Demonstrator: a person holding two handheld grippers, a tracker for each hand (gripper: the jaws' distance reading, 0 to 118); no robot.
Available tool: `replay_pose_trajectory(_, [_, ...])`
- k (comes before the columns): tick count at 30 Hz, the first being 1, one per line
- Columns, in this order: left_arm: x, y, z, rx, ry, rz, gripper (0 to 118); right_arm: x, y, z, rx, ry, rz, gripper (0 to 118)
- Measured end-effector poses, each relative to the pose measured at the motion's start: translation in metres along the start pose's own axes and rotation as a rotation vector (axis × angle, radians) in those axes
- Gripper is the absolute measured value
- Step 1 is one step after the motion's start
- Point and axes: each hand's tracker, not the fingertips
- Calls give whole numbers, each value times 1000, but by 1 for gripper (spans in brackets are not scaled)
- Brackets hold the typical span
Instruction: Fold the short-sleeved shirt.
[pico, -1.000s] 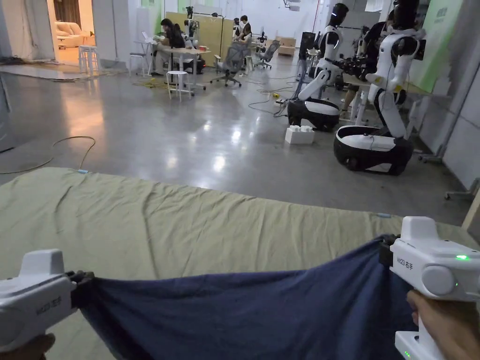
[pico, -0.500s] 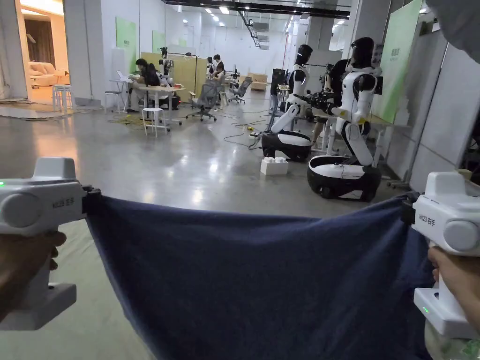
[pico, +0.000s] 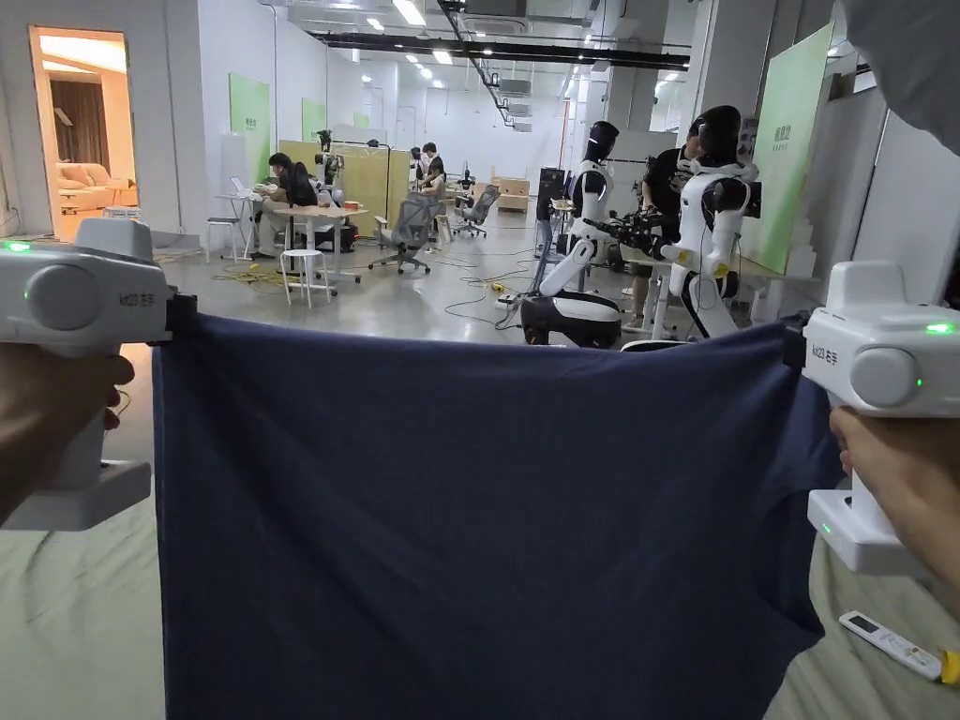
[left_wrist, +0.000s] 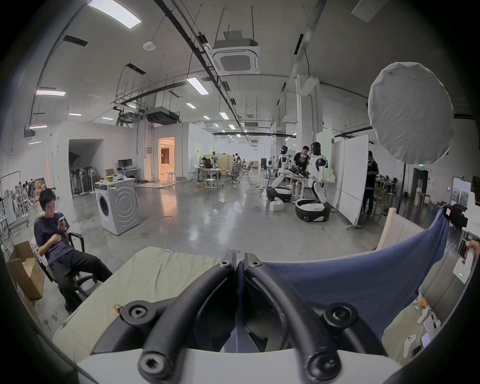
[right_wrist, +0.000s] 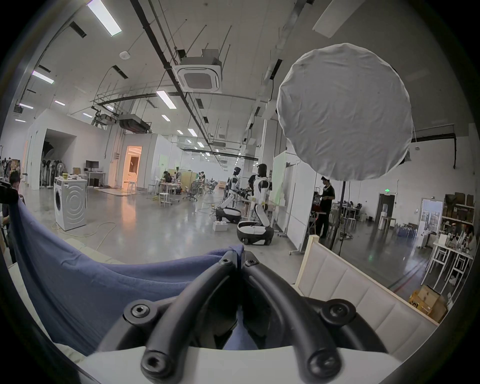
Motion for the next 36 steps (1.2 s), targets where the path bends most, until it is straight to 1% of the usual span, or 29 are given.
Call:
replay_pose_trajectory(4, [-2,21,-21,19,15,3,5,-5,12,-19,23,-8,22,2])
replay_pose_trajectory(10, [2,43,-33,67,19,-5,5,-2,20,-32,50,-24,2,2])
replay_pose_trajectory(13, [5,43,-33,85,14,-15,5,2,12,-42,66,-31,19,2])
replay_pose_trajectory(15, [7,36,-32,88,17,-20,5,5,5,-41,61,-21,6,2])
replay_pose_trajectory(19, [8,10,-32,63,16,-36,5,1,-17,-25,39,-14,4,2])
replay_pose_trajectory(25, [-3,-48,-32,-3,3,-13,5,-5,-58,6,-10,2,25,2])
replay_pose_trajectory(30, [-3,-105,1,-66,-6,17,5,-7,-92,42,-54,16,27,2])
replay_pose_trajectory(33, [-3,-133,23,-90,-7,33,5,0,-114,53,-90,30,20,2])
replay_pose_trajectory(36, [-2,-156,49,-95,-17,48,5,-2,-132,83,-102,37,46,2])
